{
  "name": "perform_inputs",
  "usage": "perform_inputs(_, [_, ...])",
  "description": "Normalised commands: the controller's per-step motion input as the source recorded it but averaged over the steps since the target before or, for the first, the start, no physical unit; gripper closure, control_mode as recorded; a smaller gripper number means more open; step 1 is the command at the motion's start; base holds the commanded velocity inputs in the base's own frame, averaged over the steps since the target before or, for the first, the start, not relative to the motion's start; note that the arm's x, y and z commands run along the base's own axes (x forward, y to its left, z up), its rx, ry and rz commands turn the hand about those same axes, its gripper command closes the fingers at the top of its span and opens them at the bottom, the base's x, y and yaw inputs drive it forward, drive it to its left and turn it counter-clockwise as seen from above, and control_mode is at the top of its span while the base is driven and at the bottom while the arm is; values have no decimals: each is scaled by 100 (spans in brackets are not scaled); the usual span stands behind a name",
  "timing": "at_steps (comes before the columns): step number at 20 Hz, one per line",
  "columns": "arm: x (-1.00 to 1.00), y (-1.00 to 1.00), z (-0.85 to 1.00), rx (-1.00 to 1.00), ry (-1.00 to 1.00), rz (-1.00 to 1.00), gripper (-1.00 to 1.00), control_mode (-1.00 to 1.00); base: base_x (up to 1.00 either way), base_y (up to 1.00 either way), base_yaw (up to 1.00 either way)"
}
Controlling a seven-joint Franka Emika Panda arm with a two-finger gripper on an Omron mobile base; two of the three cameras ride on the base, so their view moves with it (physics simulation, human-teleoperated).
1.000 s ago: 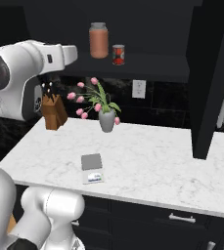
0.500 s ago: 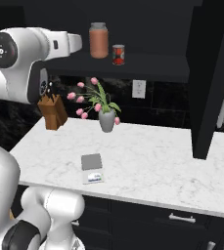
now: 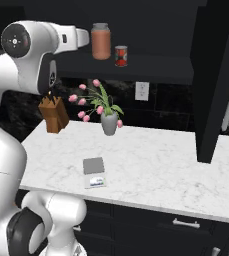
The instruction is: Pick the canned food and place it on the digital scale for weighing, and close the cabinet.
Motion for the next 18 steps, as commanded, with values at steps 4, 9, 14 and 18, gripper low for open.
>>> perform_inputs(4, [45,0,8,0,0,0,-100,-100,0,0,0])
perform_inputs(9, [55,0,3,0,0,0,-100,-100,0,0,0])
perform_inputs(14, [55,0,0,0,-3,0,-100,-100,0,0,0])
perform_inputs(18, [24,-15,0,0,-3,0,-100,-100,0,0,0])
